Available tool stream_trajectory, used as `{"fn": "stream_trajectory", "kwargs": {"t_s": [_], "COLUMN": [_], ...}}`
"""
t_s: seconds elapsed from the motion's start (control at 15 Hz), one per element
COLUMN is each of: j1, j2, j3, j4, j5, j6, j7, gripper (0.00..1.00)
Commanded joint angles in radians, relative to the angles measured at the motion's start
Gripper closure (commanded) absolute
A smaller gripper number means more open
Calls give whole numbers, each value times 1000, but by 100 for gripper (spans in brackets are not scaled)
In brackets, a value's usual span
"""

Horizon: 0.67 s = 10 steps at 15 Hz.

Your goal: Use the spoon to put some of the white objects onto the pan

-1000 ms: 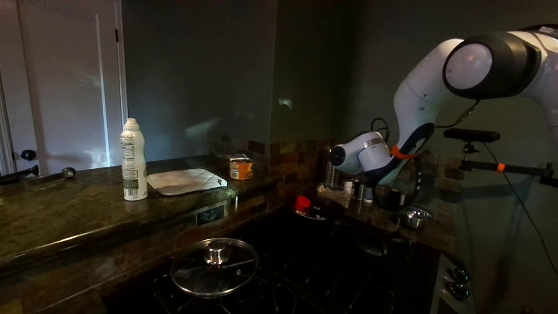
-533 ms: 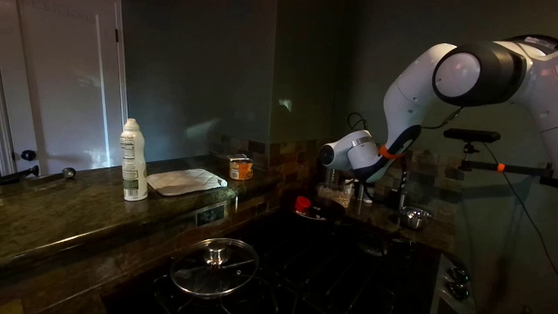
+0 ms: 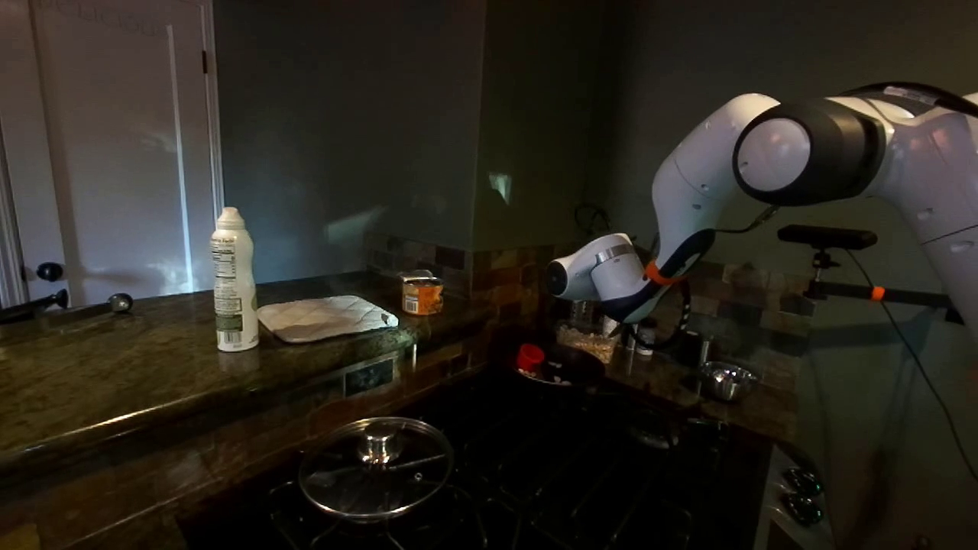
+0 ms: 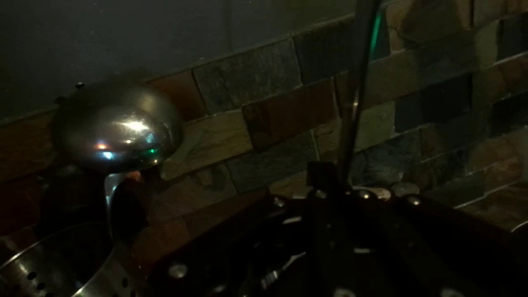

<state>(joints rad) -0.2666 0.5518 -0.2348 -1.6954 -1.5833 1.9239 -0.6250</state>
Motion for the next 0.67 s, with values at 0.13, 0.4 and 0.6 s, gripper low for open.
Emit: {"fn": "stream_trajectory", "kwargs": {"t_s": [0.13,0.4,0.6], "j1": [14,10,5], "j2": [54,87,108], "j3": [17,31,35], "j4": [42,57,80], "j5": [-79,-81,-58], "j6": [-1,9,0], "j7": [-51,-66,-77], "gripper": [99,99,99]}}
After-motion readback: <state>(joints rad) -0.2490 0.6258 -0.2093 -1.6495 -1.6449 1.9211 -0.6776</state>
